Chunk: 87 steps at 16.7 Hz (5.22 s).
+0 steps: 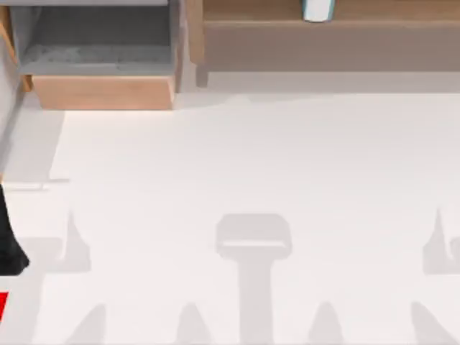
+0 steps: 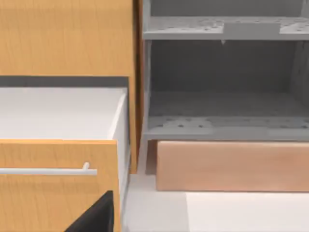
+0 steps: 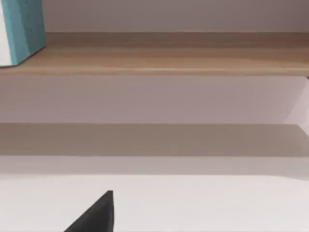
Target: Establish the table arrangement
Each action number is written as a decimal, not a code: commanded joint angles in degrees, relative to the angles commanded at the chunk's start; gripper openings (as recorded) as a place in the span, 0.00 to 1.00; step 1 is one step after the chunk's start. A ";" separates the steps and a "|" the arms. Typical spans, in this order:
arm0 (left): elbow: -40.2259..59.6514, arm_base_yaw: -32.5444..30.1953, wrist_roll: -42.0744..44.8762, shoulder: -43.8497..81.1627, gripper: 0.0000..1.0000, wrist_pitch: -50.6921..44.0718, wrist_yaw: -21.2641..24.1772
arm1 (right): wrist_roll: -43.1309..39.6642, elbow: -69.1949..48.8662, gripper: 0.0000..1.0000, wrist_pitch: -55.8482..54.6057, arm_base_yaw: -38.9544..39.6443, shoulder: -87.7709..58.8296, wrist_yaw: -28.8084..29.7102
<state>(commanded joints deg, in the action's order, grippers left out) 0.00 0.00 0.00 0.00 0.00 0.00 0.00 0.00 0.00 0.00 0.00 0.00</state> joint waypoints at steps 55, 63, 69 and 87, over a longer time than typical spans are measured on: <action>148.07 19.51 25.67 151.59 1.00 -81.70 3.04 | 0.00 0.00 1.00 0.00 0.00 0.00 0.00; 145.37 21.64 28.64 143.63 1.00 -87.04 3.86 | 0.00 0.00 1.00 0.00 0.00 0.00 0.00; 141.11 19.92 26.49 148.67 1.00 -77.93 3.44 | 0.00 0.00 1.00 0.00 0.00 0.00 0.00; 140.94 19.01 25.25 151.82 0.25 -74.00 3.00 | 0.00 0.00 1.00 0.00 0.00 0.00 0.00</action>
<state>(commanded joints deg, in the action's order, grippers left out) 140.94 19.01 25.25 151.82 -74.00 3.00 0.00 0.00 0.00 0.00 0.00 0.00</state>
